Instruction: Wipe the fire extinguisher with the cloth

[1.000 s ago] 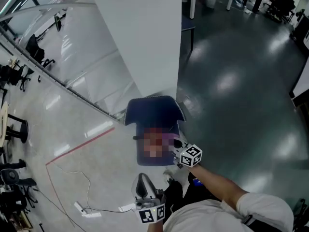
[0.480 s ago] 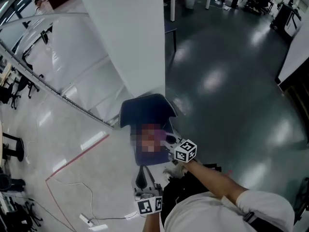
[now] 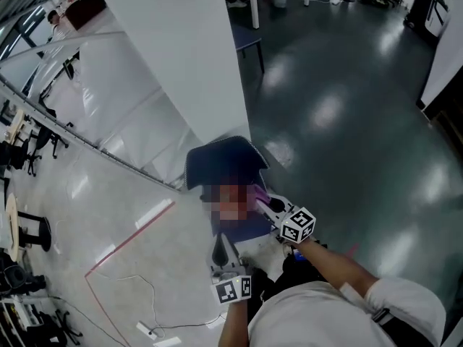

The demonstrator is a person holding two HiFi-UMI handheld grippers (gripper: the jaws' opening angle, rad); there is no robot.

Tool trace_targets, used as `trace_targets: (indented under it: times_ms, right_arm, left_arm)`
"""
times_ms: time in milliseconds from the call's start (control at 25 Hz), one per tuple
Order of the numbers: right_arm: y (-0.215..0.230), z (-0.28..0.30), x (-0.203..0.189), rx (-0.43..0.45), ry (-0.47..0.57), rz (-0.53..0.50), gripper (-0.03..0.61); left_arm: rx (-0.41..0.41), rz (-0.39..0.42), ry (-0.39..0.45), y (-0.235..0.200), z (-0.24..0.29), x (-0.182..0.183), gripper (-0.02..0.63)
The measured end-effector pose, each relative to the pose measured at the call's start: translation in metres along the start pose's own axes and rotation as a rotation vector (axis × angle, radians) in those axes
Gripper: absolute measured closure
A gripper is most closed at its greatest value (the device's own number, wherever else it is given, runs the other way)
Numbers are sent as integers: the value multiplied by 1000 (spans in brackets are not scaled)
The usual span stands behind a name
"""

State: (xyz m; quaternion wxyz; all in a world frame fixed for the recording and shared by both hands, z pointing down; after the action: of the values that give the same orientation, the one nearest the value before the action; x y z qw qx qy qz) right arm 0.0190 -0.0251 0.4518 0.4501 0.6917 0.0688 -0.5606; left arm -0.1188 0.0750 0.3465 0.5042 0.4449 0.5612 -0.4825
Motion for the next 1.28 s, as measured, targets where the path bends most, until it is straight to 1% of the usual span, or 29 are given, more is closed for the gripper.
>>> trace_targets:
  times_ms: [120,280,480,560,640,760,920,1040,1160,1280]
  right_arm:
    - [-2,-6,-11,-71,22,-5,523]
    - [2,-6,-25,-196,91,5,522]
    - [12,-12,-65,-375,119,16,522]
    - [16,-15,-75,-412,128,29,523]
    - [22,-17,-86,-428,140,39,523]
    - [38,-21,-112,-440,134,41,523]
    - [81,-17,-152,-457,105,36,523]
    - [109,-12,-187,-469,76,47,522]
    - [134,-2,-222,-449,58,55,522]
    - [167,13,-261,-449,47,92,522]
  left_arm:
    - [-60,-24,-10,-10,6,-8,607]
    - [-188,-36,-7,-28,16,-6,607]
    - [-342,-45,-63,-44,20,-20,607]
    - [-389,-48,-78,-41,24,-30,607]
    - [-420,-45,-84,-36,26,-40,607]
    - [-448,-48,-86,-30,23,-61,607]
    - [-488,-57,-110,-25,31,-104,607]
    - [-490,-71,-130,-27,36,-139,607]
    - [-503,-71,-118,-29,40,-169,607]
    - [-530,-65,-100,-32,39,-194,607]
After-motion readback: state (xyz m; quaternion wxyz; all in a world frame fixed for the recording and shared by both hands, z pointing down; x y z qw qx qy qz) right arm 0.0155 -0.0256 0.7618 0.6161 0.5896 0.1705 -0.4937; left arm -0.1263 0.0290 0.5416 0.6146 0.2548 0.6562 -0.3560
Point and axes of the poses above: the fingertips, and each gripper's own axes: z forward along the fingers, y to its right, x out of its top, the point moved 1 cm from there along -z, backward along the fingers, and after that the axes turned 5 degrees about z, right-handed, at the moved point
